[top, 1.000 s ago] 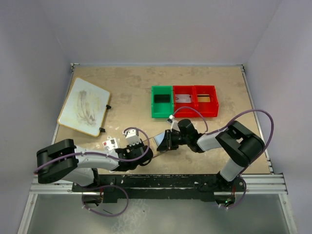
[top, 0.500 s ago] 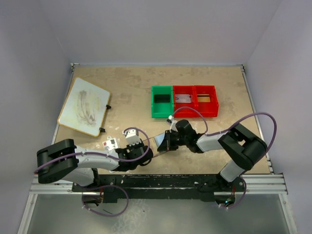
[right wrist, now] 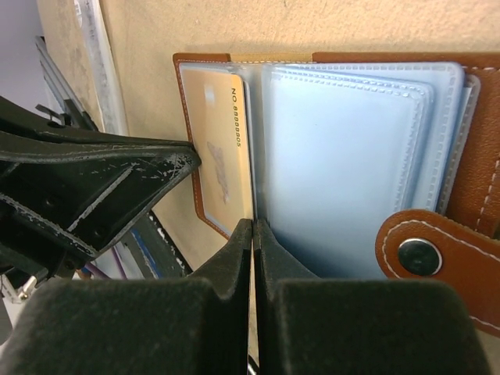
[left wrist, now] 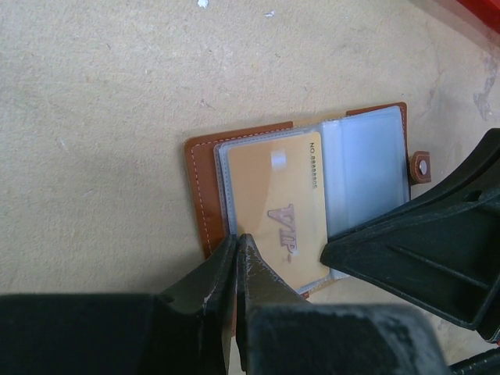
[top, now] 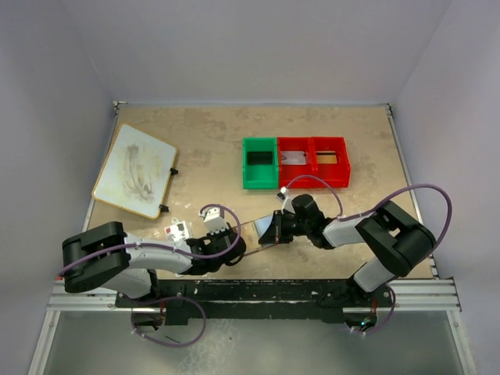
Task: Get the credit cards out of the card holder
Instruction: Remove the credit card from the card holder.
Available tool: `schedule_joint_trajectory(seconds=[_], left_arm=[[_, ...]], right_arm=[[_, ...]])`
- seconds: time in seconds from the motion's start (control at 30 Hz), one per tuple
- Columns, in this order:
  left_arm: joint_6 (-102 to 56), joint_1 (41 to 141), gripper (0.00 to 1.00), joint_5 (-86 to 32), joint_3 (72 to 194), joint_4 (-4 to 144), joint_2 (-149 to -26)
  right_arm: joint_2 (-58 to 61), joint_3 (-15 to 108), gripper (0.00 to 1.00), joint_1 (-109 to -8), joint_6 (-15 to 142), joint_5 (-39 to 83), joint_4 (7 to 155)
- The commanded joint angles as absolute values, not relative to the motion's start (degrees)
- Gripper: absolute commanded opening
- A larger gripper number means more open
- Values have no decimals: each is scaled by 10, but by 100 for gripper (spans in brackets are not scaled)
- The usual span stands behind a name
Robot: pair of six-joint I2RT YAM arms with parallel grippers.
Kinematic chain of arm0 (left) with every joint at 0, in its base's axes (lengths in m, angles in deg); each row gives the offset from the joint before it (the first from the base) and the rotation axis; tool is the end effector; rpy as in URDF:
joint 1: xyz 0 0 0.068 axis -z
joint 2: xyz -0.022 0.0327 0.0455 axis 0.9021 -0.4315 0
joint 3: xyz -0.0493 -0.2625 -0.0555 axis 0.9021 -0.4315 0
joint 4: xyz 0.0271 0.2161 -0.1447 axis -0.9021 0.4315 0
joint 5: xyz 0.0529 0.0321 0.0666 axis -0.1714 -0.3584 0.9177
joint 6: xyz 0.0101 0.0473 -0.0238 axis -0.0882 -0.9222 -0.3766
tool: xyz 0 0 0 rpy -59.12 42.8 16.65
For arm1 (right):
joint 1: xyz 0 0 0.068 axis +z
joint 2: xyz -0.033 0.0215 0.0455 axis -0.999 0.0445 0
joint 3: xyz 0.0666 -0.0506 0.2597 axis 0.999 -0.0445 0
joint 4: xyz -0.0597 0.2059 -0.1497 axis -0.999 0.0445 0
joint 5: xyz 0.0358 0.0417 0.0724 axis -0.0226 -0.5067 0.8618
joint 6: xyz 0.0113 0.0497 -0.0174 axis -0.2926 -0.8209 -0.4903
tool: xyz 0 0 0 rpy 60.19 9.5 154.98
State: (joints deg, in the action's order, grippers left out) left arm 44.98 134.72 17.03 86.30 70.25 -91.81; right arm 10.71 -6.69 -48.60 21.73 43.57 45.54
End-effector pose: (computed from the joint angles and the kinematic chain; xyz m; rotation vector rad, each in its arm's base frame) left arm 0.0962 -0.2070 0.1279 -0.4496 2.2952 -0.5743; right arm 0.1911 0.1760 0.1175 -0.1280 2.4122 1.3516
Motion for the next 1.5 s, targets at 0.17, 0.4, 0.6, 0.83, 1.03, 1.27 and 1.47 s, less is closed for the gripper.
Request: schedule_joint_trajectory(seconds=[0.17, 0.4, 0.6, 0.83, 1.03, 1.27, 1.47], left_arm=[[445, 1351, 0, 94, 831, 779, -957], [446, 1351, 0, 97, 833, 792, -958], [444, 1351, 0, 97, 835, 792, -959], [441, 1352, 0, 99, 837, 796, -958], [437, 1352, 0, 101, 841, 801, -956], [425, 1352, 1, 124, 874, 850, -948], [410, 1349, 21, 151, 921, 908, -909]], right_arm=[[72, -91, 0, -513, 233, 445, 470], [58, -99, 0, -534, 246, 445, 483], [51, -99, 0, -546, 256, 444, 495], [31, -112, 0, -577, 277, 437, 527], [5, -112, 0, -599, 297, 426, 565], [6, -110, 0, -601, 311, 448, 567], [-3, -113, 0, -600, 306, 447, 545]])
